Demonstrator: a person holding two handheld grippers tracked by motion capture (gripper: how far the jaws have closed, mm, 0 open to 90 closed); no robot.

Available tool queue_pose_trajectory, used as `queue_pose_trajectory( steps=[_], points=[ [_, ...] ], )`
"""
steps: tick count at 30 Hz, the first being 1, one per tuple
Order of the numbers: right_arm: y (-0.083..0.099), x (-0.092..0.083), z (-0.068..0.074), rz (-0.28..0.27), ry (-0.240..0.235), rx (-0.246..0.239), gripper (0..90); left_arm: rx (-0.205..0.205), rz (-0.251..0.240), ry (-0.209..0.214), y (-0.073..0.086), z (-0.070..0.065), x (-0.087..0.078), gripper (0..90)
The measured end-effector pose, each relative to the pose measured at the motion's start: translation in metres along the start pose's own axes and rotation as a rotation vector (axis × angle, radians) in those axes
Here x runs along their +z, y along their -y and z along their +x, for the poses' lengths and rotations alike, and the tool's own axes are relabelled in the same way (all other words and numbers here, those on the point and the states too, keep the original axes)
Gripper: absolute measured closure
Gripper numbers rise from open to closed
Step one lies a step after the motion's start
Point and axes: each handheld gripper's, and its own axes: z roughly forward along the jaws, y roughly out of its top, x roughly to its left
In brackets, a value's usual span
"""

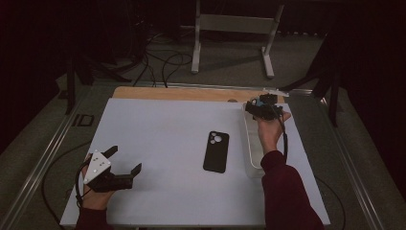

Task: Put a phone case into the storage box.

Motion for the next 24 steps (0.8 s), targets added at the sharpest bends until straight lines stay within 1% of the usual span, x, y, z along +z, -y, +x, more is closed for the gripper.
queue_pose_trajectory(
  steps=[7,11,14,15,18,20,22,24],
  points=[
    [0.003,0.004,0.0,0.026,0.005,0.006,16.7,-0.001,-0.001,0.0,0.0,0.0,0.0,0.0],
    [0.0,0.004,0.0,0.002,0.001,0.007,16.7,0.0,-0.001,0.001,0.0,0.0,0.0,0.0],
    [0.0,0.004,0.001,0.0,0.01,0.005,16.7,0.001,0.001,0.001,0.0,0.0,0.0,0.0],
    [0.001,0.007,0.0,0.007,0.016,0.013,16.7,0.001,0.001,0.002,0.0,0.0,0.0,0.0],
    [0.001,0.009,-0.002,0.007,0.026,0.015,16.6,0.001,0.0,0.003,0.0,-0.001,0.0,0.0],
    [0.001,0.01,-0.002,0.006,0.029,0.017,16.7,-0.001,0.0,0.002,0.0,0.0,0.0,0.0],
    [0.001,0.011,-0.001,-0.006,0.025,0.011,16.6,-0.002,-0.001,0.003,0.0,0.0,0.0,0.0],
    [0.0,0.012,-0.001,-0.006,0.027,0.006,16.6,-0.003,-0.003,0.003,0.0,0.0,0.0,0.0]
  ],
)
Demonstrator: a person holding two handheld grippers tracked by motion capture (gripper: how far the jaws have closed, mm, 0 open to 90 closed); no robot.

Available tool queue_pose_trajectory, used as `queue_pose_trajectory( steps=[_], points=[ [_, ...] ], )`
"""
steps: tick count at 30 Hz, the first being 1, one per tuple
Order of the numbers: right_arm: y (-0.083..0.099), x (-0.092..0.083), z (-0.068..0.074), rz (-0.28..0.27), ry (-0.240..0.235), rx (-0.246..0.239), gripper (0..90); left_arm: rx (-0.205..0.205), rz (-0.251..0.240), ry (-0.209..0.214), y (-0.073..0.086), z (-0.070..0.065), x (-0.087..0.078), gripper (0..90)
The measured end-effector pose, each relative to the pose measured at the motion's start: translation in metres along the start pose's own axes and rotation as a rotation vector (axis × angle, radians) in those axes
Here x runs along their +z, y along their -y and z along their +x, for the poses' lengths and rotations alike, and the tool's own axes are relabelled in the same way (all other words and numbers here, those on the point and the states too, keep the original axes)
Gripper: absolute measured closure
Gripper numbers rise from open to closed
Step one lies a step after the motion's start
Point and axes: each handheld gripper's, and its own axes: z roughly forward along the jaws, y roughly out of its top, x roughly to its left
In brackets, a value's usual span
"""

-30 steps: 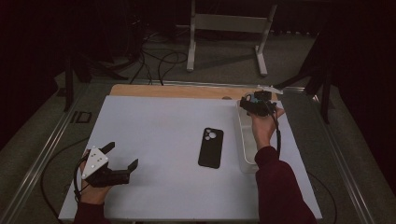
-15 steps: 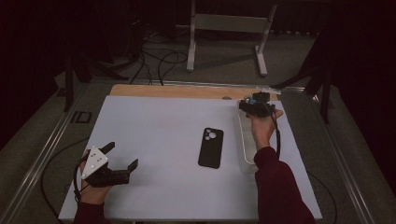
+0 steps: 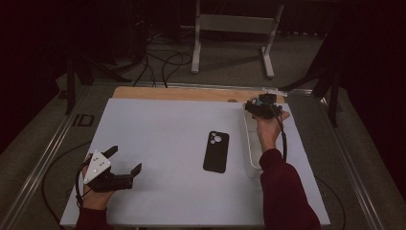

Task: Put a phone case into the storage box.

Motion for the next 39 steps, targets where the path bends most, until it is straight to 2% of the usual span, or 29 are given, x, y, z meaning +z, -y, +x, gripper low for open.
queue_pose_trajectory(
  steps=[10,14,21,22,29,31,39],
  points=[
    [-0.001,0.003,-0.001,-0.002,-0.002,-0.013,16.3,0.0,0.001,0.002,0.0,0.0,0.0,0.0],
    [-0.001,0.004,0.0,-0.004,-0.009,-0.036,16.4,0.0,0.004,0.003,0.0,0.0,0.001,0.0],
    [-0.002,0.005,0.0,-0.008,0.004,-0.027,15.2,0.001,0.003,0.003,0.0,0.0,0.001,0.0],
    [-0.003,0.003,-0.001,-0.022,-0.004,-0.023,12.6,0.0,0.003,0.003,0.0,0.0,0.001,0.0],
    [-0.006,-0.002,-0.002,-0.046,-0.016,-0.008,9.3,-0.001,0.004,0.004,0.0,-0.001,0.001,0.0],
    [-0.008,-0.005,-0.002,-0.069,-0.015,-0.018,9.0,-0.002,0.001,0.004,0.0,-0.001,0.001,0.0],
    [-0.011,-0.01,-0.003,-0.072,-0.024,-0.019,9.1,-0.004,0.0,0.005,0.0,-0.001,0.001,0.0]
  ],
)
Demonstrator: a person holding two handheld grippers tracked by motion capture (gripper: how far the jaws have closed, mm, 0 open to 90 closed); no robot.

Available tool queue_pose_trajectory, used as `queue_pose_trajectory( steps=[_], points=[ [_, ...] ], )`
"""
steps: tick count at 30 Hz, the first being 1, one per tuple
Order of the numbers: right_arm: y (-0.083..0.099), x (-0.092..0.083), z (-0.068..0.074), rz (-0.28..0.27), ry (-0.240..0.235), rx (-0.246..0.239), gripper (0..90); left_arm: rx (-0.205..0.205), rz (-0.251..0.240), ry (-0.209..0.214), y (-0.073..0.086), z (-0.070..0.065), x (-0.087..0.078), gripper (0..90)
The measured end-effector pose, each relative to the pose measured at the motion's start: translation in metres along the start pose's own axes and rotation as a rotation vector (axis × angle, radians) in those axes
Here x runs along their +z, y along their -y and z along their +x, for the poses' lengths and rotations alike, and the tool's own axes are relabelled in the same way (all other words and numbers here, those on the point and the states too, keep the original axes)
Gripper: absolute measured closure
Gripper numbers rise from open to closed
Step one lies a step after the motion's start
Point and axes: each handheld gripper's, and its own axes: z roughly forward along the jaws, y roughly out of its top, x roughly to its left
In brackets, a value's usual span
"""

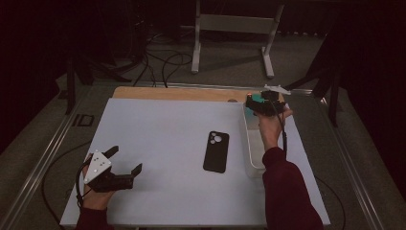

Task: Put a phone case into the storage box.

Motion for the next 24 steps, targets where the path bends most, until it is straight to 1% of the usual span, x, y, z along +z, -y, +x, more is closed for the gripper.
queue_pose_trajectory(
  steps=[3,11,12,13,17,18,20,24],
  points=[
    [-0.001,-0.003,0.001,0.003,-0.016,-0.011,9.5,-0.01,-0.009,0.007,-0.001,0.0,-0.001,0.0],
    [-0.003,-0.013,0.008,0.012,-0.088,-0.017,10.2,-0.013,-0.009,0.01,-0.002,-0.001,-0.001,0.0],
    [-0.003,-0.013,0.008,0.012,-0.088,-0.017,10.2,-0.013,-0.009,0.01,-0.002,-0.001,-0.001,0.0],
    [-0.002,-0.014,0.01,0.014,-0.098,-0.027,10.2,-0.012,-0.008,0.011,-0.003,-0.001,-0.001,0.0],
    [-0.002,-0.023,0.019,0.005,-0.152,-0.05,10.0,-0.016,-0.001,0.008,-0.003,0.0,-0.001,0.0],
    [-0.002,-0.027,0.022,0.003,-0.177,-0.038,10.0,-0.016,0.001,0.008,-0.003,0.0,-0.001,0.0],
    [-0.001,-0.033,0.026,0.004,-0.205,-0.041,9.8,-0.018,0.003,0.008,-0.003,0.0,-0.001,0.0],
    [0.001,-0.048,0.035,-0.007,-0.254,-0.071,9.8,-0.024,0.004,0.008,-0.003,0.0,-0.001,0.0]
  ],
)
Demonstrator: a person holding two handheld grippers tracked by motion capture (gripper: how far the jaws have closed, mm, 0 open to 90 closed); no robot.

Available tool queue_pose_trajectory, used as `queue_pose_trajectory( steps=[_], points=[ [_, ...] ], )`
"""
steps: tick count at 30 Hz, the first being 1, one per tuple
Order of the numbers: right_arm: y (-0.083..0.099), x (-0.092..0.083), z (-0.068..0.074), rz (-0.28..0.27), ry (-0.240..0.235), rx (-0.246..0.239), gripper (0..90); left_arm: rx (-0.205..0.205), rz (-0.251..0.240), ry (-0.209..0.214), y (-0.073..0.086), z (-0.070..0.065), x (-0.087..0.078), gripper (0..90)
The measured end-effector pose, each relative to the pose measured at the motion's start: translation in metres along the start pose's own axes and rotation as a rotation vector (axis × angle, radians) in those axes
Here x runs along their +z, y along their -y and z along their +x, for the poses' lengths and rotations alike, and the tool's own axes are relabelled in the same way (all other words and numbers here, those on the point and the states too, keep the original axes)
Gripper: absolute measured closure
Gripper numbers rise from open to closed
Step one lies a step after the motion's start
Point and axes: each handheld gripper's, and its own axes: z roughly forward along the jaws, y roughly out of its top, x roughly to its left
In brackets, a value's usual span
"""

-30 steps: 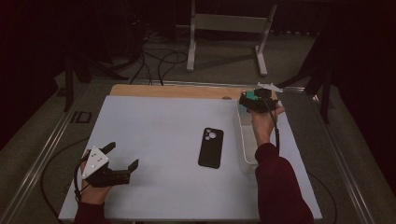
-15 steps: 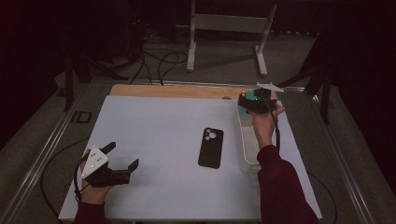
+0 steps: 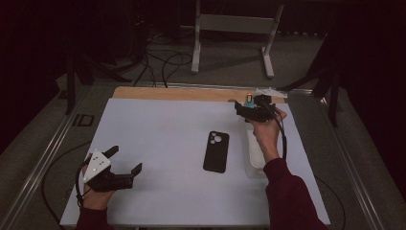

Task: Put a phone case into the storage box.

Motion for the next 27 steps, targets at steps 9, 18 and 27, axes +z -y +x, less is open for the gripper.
queue_pose_trajectory(
  steps=[9,18,27],
  points=[
    [0.007,-0.032,0.025,-0.042,-0.131,-0.105,9.9,-0.004,0.004,0.003,0.0,0.0,0.0,0.0],
    [0.03,-0.061,0.039,-0.081,-0.218,-0.18,10.0,-0.011,0.01,0.012,-0.001,0.0,0.001,0.0],
    [0.072,-0.09,0.032,-0.126,-0.245,-0.174,10.8,-0.017,0.023,0.022,-0.001,0.001,0.002,0.0]
  ],
)
